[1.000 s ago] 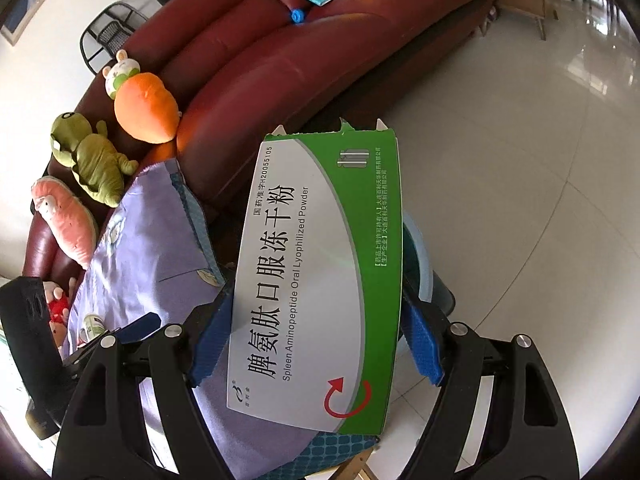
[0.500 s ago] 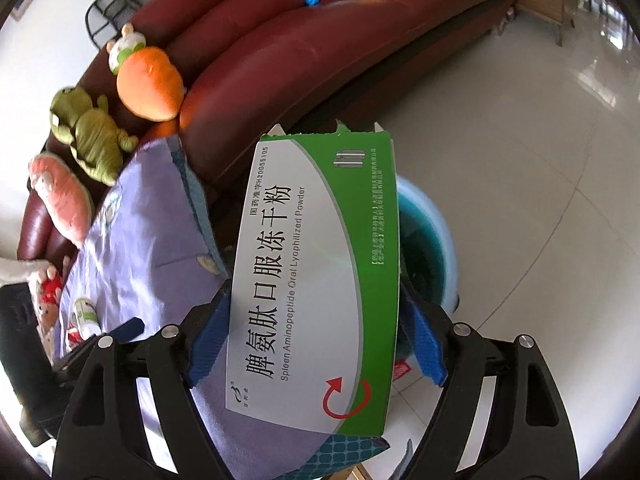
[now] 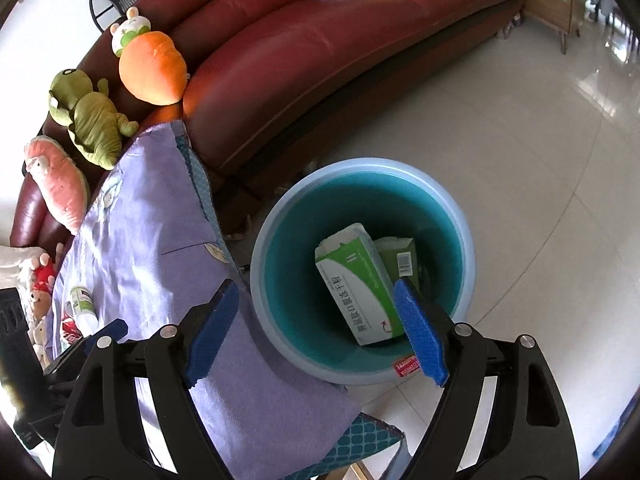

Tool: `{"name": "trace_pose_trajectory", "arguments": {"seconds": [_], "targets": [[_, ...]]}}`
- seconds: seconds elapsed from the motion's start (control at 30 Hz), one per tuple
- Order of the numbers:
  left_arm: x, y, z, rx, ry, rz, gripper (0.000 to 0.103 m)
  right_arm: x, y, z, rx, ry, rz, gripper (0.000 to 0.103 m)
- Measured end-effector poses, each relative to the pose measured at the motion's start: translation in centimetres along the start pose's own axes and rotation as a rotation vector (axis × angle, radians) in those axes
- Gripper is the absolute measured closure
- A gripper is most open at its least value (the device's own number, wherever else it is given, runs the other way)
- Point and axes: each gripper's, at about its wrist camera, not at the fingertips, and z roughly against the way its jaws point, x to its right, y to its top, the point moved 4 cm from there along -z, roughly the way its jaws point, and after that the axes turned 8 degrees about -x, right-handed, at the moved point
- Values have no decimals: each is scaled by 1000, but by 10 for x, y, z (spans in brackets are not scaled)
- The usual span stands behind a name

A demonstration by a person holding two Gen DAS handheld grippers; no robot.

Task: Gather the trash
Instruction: 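Move both open tools back over the table toward the can and bottle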

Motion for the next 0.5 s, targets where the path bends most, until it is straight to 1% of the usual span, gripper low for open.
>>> {"name": "trace_pose_trajectory", "arguments": {"seconds": [0.2,0.3,0.5], "targets": [[-21,-11,18,23,6,32,16,-16,-6,6,-2,-5,22,27],[-35,-17,30,41,16,57,16,-33,-11,6,-9,-4,52,27],[-81,-33,60,83,34,144,15,-81,-26,0,-30,-3,147,27]]}}
